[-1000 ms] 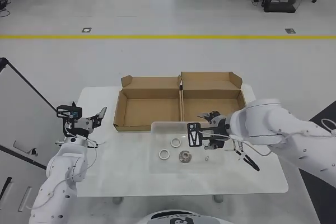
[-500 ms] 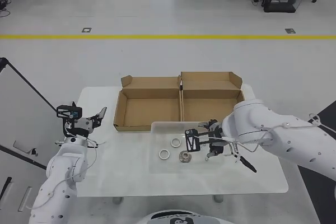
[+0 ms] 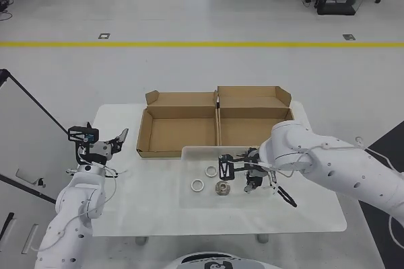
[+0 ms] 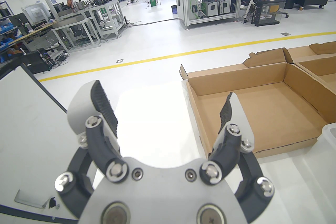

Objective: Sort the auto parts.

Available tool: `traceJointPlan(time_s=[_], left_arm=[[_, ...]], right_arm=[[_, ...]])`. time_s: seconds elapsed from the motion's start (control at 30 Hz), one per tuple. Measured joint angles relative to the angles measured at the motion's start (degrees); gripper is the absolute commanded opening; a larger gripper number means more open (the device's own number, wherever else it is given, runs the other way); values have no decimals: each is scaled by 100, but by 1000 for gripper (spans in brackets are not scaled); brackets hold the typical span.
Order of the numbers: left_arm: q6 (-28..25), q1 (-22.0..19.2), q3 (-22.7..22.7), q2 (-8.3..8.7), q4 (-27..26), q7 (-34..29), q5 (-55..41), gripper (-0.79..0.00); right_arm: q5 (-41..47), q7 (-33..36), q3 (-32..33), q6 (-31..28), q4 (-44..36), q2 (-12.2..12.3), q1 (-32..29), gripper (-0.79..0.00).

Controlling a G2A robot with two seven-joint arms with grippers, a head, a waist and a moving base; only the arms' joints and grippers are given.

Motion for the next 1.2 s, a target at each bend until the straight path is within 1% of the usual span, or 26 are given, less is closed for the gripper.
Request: traceJointPlan(time_s=[0.03, 0.07, 0.1, 0.13, 0.23, 0.37, 0.5, 0.8, 0.97, 1.1, 1.2], left_arm=[[0, 0, 0, 0, 0, 0, 0, 0], [0, 0, 0, 0, 0, 0, 0, 0], [0, 0, 0, 0, 0, 0, 0, 0], [0, 0, 0, 0, 0, 0, 0, 0], [0, 0, 0, 0, 0, 0, 0, 0], [0, 0, 0, 0, 0, 0, 0, 0], [0, 0, 0, 0, 0, 0, 0, 0], [0, 0, 0, 0, 0, 0, 0, 0], [0, 0, 0, 0, 0, 0, 0, 0], [0, 0, 0, 0, 0, 0, 0, 0], [0, 0, 0, 0, 0, 0, 0, 0]], right_arm=[[-1, 0, -3, 1, 34, -14, -7, -172], [2, 2, -4, -3, 72, -30, -14, -237], [8, 10, -4, -9, 96, -40, -19, -268], [16, 21, -2, -17, 116, -49, -24, -277], [37, 66, 17, -34, 167, -67, -41, -265], [35, 105, 41, -47, 214, -69, -107, -277], [-2, 107, 66, -62, 237, -54, -196, -259], [-69, 92, 131, -16, 302, -1, -439, -268], [-105, 79, 174, -36, 348, 28, -561, -317], [-124, 59, 207, -47, 350, 44, -645, -394], [-130, 54, 222, -50, 350, 50, -708, -403]])
